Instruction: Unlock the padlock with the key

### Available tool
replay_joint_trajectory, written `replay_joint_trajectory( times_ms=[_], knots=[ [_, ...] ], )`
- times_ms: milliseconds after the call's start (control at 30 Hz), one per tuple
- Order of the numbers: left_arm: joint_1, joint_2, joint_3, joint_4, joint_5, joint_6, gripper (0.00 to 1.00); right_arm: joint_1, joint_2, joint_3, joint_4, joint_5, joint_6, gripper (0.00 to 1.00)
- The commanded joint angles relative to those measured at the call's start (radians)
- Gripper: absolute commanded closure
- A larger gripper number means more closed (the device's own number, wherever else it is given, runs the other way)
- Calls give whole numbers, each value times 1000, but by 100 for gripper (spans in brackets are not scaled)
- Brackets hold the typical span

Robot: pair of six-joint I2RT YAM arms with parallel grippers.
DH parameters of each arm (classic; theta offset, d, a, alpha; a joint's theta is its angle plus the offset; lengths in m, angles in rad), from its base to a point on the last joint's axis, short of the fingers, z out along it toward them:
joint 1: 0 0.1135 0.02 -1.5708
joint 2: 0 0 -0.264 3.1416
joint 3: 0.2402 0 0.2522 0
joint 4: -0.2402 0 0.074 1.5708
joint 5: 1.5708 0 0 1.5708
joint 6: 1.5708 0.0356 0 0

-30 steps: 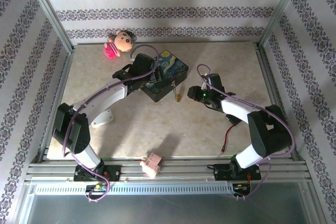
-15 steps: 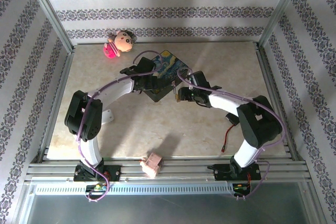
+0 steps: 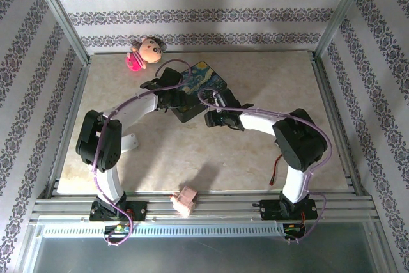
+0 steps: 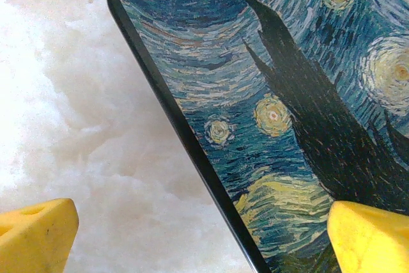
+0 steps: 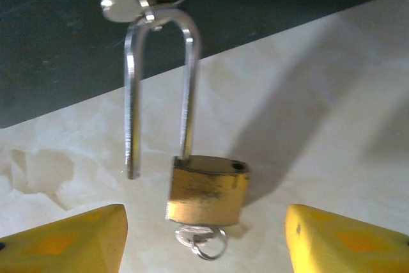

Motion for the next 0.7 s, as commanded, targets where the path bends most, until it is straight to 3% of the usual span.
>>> replay_joint_trajectory(
  times_ms=[0,533,667],
  knots=[
    [16,-7,-33,-46,-28,26,1,4,32,38,-13,30,-29,34],
    [19,-3,-22,-43,-28,12,1,-37,81,35,2,26,4,43],
    [19,-2,-15,-45,-31,8,1,-44,69,10,12,25,2,60]
  ],
)
